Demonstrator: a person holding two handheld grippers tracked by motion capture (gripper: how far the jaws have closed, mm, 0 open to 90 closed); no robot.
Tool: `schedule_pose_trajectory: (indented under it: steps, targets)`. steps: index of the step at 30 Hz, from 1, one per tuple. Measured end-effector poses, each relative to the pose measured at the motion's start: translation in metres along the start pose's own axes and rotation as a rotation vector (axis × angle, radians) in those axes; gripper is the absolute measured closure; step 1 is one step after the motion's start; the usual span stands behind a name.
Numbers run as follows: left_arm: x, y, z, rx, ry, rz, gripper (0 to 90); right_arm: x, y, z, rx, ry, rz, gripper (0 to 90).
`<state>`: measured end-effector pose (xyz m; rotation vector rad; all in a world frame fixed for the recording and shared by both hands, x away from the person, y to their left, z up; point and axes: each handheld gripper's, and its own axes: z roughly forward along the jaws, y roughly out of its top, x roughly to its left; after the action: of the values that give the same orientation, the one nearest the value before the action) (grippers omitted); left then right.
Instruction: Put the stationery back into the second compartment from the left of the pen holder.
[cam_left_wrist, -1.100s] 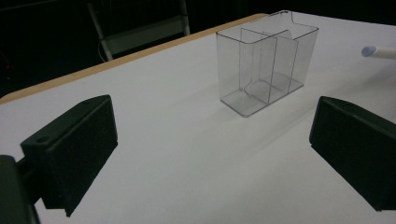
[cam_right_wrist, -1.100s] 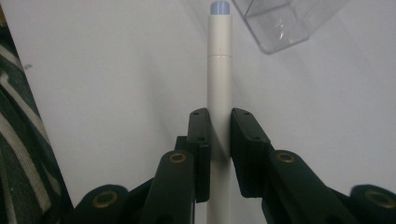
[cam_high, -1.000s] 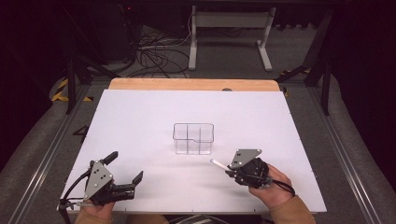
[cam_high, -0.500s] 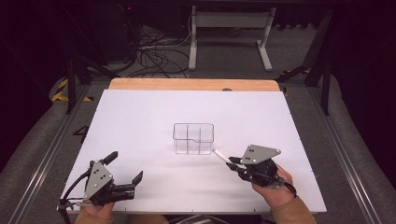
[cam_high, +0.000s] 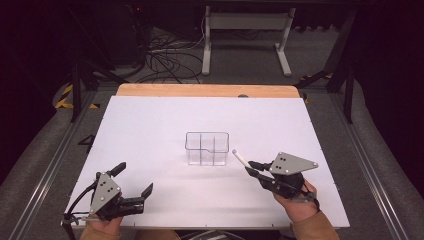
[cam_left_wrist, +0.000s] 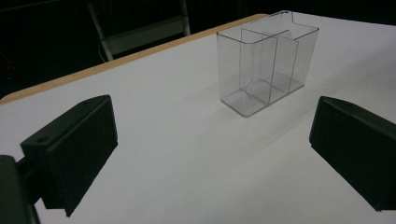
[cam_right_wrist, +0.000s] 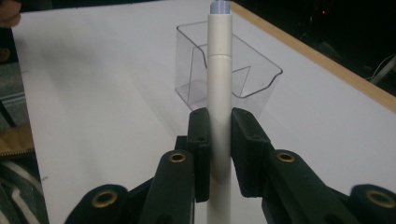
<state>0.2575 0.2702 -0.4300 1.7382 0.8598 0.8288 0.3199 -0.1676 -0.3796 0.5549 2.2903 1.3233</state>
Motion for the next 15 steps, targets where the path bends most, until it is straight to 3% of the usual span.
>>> schedule_pose_trajectory:
  steps: [15]
  targets:
    - [-0.0005, 0.0000, -0.0001, 0.000, 0.001, -0.002, 1.9, -0.0061, -0.0044, -0.0075, -0.126, -0.017, 0.024, 78.5]
